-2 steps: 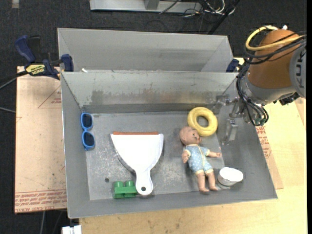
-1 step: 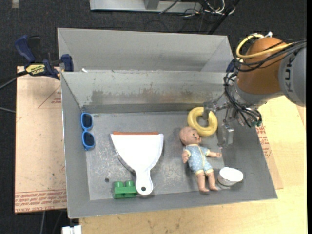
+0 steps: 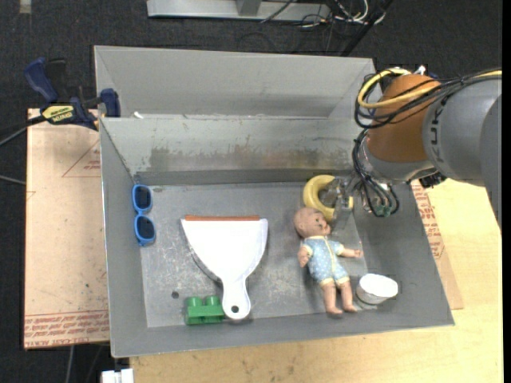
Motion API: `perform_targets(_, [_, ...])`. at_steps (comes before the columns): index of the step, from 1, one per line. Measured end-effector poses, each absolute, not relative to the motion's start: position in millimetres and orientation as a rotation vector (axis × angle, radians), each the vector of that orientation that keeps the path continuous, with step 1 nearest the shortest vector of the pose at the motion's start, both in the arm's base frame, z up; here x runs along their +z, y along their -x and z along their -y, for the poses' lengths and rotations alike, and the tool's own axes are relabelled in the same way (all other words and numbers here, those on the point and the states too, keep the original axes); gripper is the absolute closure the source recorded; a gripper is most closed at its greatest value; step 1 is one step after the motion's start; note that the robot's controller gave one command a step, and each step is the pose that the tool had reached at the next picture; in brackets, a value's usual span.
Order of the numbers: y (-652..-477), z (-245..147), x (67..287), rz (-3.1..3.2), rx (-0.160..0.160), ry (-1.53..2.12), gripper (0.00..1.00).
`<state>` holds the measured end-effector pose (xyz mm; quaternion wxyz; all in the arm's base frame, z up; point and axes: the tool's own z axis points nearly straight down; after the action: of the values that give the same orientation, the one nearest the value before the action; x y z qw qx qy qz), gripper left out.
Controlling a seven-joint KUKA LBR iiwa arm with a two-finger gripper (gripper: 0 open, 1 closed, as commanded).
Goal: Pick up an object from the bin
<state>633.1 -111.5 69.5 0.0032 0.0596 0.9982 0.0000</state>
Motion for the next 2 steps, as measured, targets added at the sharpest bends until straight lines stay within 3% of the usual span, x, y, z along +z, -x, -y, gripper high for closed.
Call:
perform_targets(1, [-633.1, 111, 70, -3.130, 0.000, -0.187, 1.00])
perform_targets(2, [-627.7, 113, 108, -3.138, 0.002, -0.178, 1.00])
